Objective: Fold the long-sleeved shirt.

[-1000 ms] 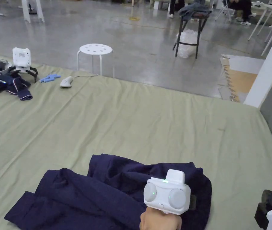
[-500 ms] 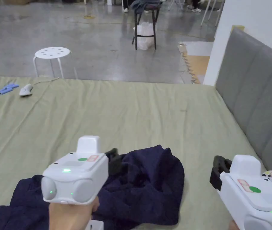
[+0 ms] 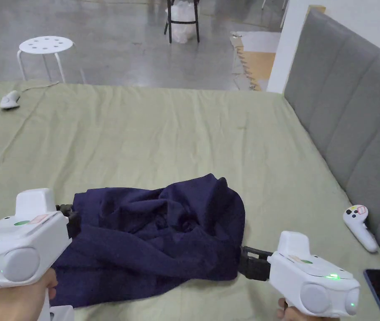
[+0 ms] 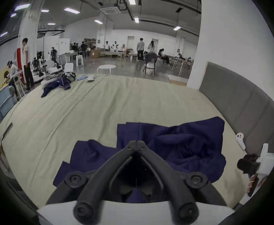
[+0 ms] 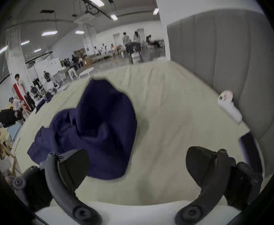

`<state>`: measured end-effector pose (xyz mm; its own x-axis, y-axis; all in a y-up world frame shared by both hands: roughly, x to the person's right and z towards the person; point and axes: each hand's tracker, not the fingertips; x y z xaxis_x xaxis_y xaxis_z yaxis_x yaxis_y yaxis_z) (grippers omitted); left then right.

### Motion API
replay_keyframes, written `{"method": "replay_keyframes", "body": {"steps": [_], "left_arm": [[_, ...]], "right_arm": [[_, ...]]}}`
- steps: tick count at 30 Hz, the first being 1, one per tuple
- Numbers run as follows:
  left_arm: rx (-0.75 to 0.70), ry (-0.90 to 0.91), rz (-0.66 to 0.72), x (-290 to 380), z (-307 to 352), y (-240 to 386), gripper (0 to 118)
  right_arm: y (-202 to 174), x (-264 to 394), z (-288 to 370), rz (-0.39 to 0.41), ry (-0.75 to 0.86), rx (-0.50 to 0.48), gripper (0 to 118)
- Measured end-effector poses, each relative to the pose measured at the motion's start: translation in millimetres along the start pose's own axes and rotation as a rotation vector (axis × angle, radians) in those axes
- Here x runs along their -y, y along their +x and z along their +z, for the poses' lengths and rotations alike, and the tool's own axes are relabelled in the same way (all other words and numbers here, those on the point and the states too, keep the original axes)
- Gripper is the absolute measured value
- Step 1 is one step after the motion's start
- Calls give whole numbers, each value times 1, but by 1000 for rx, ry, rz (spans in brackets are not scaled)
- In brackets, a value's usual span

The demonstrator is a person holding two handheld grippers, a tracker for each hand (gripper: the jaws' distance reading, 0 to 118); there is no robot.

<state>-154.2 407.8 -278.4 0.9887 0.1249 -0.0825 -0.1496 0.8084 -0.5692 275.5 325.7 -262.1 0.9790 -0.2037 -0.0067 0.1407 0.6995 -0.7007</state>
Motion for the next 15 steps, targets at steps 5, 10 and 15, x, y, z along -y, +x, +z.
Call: {"method": "replay_keyframes", "body": {"steps": [5,10,15], "left_arm": [[-1,-68,4,21,-15,-6,4],[-19,-118,22,35,-28,-17,4],[-20,-142,44,25,-50,-33,28]], "right_arm": [[-11,17,-53,-79,-111,-49,85],[-36,22,-68,90,-99,-1,68],[-22,18,-55,19,-74,-53,4]]}}
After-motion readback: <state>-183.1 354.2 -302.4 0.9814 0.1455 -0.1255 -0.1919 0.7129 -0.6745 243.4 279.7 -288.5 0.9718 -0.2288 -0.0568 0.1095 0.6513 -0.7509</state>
